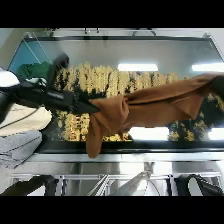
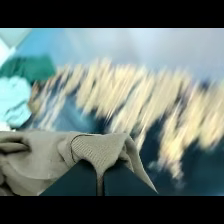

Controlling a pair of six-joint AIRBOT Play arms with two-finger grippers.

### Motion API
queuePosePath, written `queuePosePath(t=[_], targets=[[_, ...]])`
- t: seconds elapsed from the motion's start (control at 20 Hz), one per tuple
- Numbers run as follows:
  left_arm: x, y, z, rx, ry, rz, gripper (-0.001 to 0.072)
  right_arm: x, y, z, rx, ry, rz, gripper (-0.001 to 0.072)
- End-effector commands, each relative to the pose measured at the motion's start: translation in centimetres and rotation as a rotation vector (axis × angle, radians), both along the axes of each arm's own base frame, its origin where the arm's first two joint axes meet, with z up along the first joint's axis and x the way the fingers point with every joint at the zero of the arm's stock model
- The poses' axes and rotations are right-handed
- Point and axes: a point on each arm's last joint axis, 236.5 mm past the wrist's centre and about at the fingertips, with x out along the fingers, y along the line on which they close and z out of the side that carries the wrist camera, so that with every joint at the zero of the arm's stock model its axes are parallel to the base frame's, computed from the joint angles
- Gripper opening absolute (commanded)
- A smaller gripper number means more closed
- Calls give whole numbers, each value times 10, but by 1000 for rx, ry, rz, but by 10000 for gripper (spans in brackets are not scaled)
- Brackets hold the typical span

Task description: Fold the shirts.

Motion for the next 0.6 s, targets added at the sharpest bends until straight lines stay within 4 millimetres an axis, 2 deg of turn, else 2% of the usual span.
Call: queuePosePath(t=[0.0, 0.05, 0.1, 0.15, 0.2, 0.25, 0.4, 0.45, 0.5, 0.55], targets=[[-2, 9, -74, 94, 109, 36, 151, 19, 6, -100, 115, 272, 32, 22], [-1, 11, -90, 104, 159, 48, 296, 25, 6, -131, 141, 347, 21, 22], [1, 14, -104, 111, 204, 58, 295, 34, 6, -163, 151, 410, 7, 27], [5, 18, -118, 113, 234, 66, 295, 42, 3, -190, 136, 443, 4, 115], [10, 22, -129, 111, 262, 73, 295, 52, -1, -212, 134, 483, -8, 348], [16, 28, -133, 103, 284, 81, 296, 59, -6, -227, 142, 523, -22, 501], [37, 47, -122, 49, 318, 60, 296, 65, -24, -237, 138, 574, -23, 520], [39, 51, -115, 36, 331, 44, 345, 59, -30, -237, 138, 594, -27, 520], [40, 51, -112, 37, 328, 31, 696, 48, -37, -241, 127, 638, -31, 520], [38, 46, -111, 41, 332, 23, 720, 33, -43, -249, 108, 698, -36, 520]])
